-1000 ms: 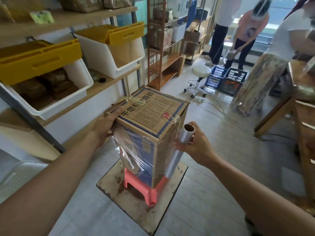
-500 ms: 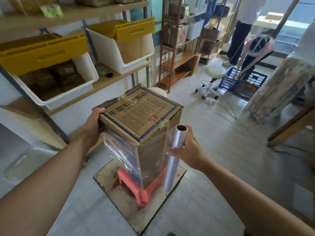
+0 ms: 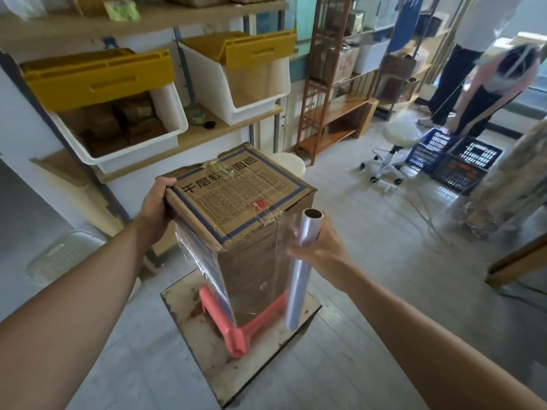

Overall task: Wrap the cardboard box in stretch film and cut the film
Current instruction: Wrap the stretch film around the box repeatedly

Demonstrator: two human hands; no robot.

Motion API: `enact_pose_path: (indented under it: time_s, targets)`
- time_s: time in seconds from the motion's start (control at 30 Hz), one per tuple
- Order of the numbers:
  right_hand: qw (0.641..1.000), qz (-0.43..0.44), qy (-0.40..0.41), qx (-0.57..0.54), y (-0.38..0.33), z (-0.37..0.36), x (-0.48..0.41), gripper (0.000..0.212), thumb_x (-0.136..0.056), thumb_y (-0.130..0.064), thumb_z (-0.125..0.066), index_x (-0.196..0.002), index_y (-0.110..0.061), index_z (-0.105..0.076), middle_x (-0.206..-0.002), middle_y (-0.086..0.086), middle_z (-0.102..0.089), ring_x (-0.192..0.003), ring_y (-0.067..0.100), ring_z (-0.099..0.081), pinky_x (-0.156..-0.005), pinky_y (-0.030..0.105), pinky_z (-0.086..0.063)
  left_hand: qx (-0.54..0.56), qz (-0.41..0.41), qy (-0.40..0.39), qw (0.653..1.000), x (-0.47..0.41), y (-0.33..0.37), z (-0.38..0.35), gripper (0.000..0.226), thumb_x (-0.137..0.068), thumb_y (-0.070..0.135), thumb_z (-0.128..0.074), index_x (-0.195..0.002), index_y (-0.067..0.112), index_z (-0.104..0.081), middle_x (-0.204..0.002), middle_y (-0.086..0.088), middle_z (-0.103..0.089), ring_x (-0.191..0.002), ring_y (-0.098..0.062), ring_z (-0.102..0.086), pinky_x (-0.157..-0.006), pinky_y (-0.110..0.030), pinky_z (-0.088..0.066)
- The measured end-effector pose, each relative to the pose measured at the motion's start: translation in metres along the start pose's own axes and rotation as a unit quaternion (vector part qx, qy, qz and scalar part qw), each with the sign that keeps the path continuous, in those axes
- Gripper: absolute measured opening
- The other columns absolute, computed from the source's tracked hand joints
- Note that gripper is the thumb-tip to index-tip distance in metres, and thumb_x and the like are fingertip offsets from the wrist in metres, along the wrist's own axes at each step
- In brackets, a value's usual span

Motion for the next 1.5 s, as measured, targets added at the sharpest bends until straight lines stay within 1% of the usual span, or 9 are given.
enact_pose_path:
  time_s: [0.13,0.27,0.37,0.53,0.77,0.97,1.2,1.33,1.5]
  targets:
    - [0.999,0.014,0.012,0.046,0.000,0.008,-0.009,0.059,-0.063,-0.014,-0.087,-0.104,-0.024,-0.047,-0.096,0.002,-0.060,-0.090,0.024,-0.062,-0.075,0.042,-0.055,-0.015,-0.004,-0.004,1.000,-0.001,-0.001,0.002,0.046,-0.099,0.040,-0.034,-0.121,0.008,-0.058,-0.102,-0.013,-0.063,-0.101,-0.028,-0.057,-0.092,-0.040,-0.043]
    - [0.999,0.004,0.009,0.039,0.005,0.025,-0.016,0.052,-0.067,-0.010,-0.086,-0.107,-0.027,-0.057,-0.102,-0.007,-0.066,-0.099,0.013,-0.063,-0.085,0.039,-0.055,-0.029,0.008,0.021,0.999,-0.004,-0.002,0.006,0.042,-0.095,0.043,-0.037,-0.106,0.013,-0.063,-0.094,-0.009,-0.066,-0.097,-0.027,-0.057,-0.088,-0.039,-0.043]
    - [0.999,-0.006,0.033,0.015,0.007,0.032,-0.019,0.062,-0.073,0.006,-0.077,-0.114,-0.031,-0.048,-0.105,-0.007,-0.062,-0.100,0.010,-0.062,-0.079,0.031,-0.058,-0.020,0.008,0.037,0.999,-0.005,-0.002,0.008,0.038,-0.092,0.045,-0.041,-0.096,0.019,-0.070,-0.086,-0.002,-0.072,-0.092,-0.023,-0.063,-0.086,-0.038,-0.046]
    - [0.998,-0.026,0.040,-0.031,0.006,0.027,-0.026,0.060,-0.072,0.014,-0.062,-0.118,-0.020,-0.043,-0.104,0.013,-0.060,-0.097,0.033,-0.061,-0.079,0.046,-0.058,-0.012,0.000,0.043,0.999,-0.004,-0.003,0.007,0.039,-0.091,0.045,-0.042,-0.085,0.029,-0.077,-0.084,0.002,-0.074,-0.081,-0.013,-0.070,-0.082,-0.036,-0.048]
    - [0.997,0.017,0.035,0.071,0.004,0.035,-0.035,0.071,-0.068,-0.015,-0.086,-0.115,-0.029,-0.036,-0.096,-0.001,-0.056,-0.086,0.017,-0.058,-0.064,0.029,-0.048,-0.008,0.004,0.059,0.998,-0.005,-0.003,0.006,0.033,-0.093,0.041,-0.042,-0.101,0.020,-0.066,-0.097,-0.006,-0.069,-0.098,-0.025,-0.060,-0.089,-0.039,-0.044]
    - [0.995,0.028,0.013,0.093,0.002,0.057,-0.046,0.058,-0.073,-0.006,-0.082,-0.109,-0.026,-0.042,-0.107,0.003,-0.064,-0.102,0.020,-0.063,-0.084,0.048,-0.056,-0.013,-0.008,0.041,0.999,-0.005,-0.001,0.007,0.036,-0.091,0.044,-0.042,-0.102,0.022,-0.069,-0.097,-0.006,-0.072,-0.098,-0.026,-0.063,-0.096,-0.045,-0.044]
    - [0.998,-0.006,0.007,0.063,-0.005,0.062,-0.058,0.058,-0.070,0.011,-0.073,-0.114,-0.020,-0.052,-0.109,0.003,-0.061,-0.106,0.020,-0.057,-0.081,0.038,-0.055,-0.001,0.006,0.051,0.999,-0.003,-0.003,0.007,0.035,-0.089,0.044,-0.045,-0.104,0.019,-0.064,-0.101,-0.009,-0.067,-0.102,-0.029,-0.059,-0.107,-0.052,-0.037]
    - [0.998,-0.011,0.028,0.048,-0.012,0.061,-0.068,0.061,-0.069,0.019,-0.060,-0.113,-0.021,-0.047,-0.095,-0.004,-0.061,-0.087,0.006,-0.056,-0.058,0.020,-0.050,0.009,0.012,0.063,0.998,-0.003,-0.001,0.006,0.040,-0.084,0.044,-0.048,-0.108,0.015,-0.062,-0.101,-0.009,-0.066,-0.103,-0.029,-0.058,-0.108,-0.051,-0.037]
    - [0.998,-0.029,0.022,0.041,-0.017,0.049,-0.092,0.051,-0.072,0.017,-0.055,-0.107,-0.021,-0.059,-0.095,-0.004,-0.058,-0.088,0.010,-0.053,-0.063,0.026,-0.040,0.002,0.016,0.061,0.998,-0.002,-0.001,0.006,0.034,-0.091,0.043,-0.043,-0.099,0.023,-0.070,-0.090,0.000,-0.075,-0.084,-0.015,-0.070,-0.084,-0.038,-0.048]
Point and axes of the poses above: each hand's wrist, its own x-axis away from the middle knuckle, its own z-axis out of the back of the hand, y = z × x, the point moved 5 cm from there along -x, towards the middle knuckle
